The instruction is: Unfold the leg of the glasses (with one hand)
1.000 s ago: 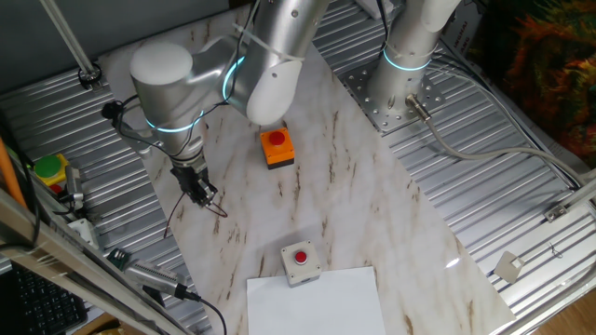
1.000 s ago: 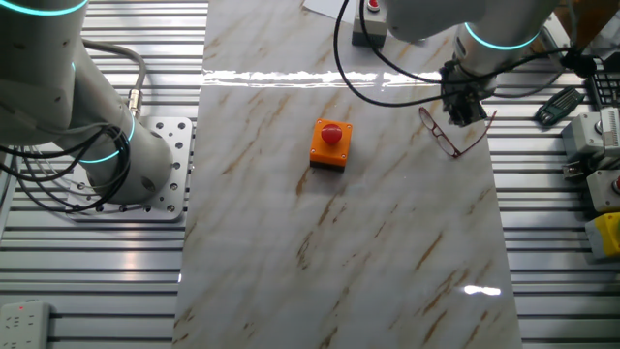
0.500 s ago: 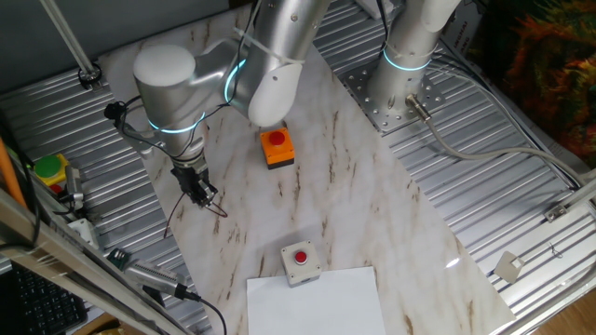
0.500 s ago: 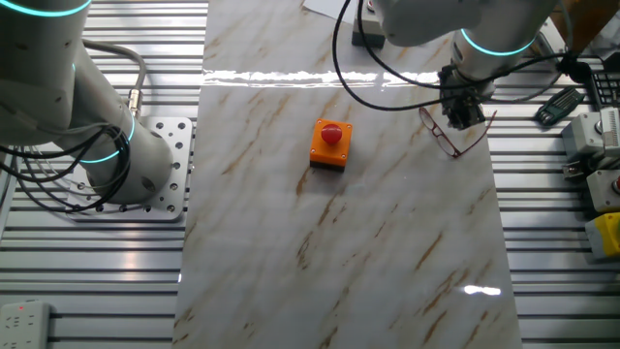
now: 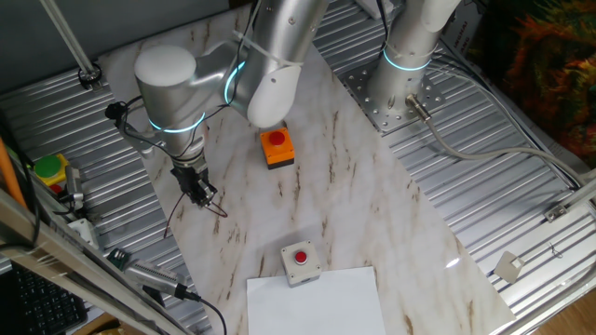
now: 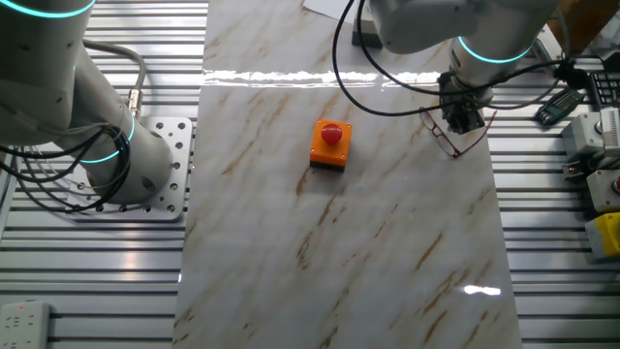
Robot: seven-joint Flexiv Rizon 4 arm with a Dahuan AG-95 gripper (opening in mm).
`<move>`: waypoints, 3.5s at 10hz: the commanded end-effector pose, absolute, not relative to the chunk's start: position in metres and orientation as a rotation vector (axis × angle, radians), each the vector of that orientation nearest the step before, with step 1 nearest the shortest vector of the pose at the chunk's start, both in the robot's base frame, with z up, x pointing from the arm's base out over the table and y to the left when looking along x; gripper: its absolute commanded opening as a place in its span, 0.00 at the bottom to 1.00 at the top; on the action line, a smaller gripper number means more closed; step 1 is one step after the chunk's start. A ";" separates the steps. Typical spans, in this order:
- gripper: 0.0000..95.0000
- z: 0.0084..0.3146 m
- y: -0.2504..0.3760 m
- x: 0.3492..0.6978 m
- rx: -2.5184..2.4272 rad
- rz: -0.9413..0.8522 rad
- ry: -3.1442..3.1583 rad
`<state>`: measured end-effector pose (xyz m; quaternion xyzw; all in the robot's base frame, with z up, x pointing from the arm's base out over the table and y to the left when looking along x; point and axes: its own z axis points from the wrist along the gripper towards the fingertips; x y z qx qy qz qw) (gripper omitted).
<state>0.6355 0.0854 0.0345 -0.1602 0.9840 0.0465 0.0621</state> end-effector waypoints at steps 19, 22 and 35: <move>0.20 0.022 0.079 0.632 -0.458 0.145 2.949; 0.20 0.020 0.076 0.628 -0.460 0.144 2.945; 0.20 0.032 0.060 0.592 -0.441 0.132 2.972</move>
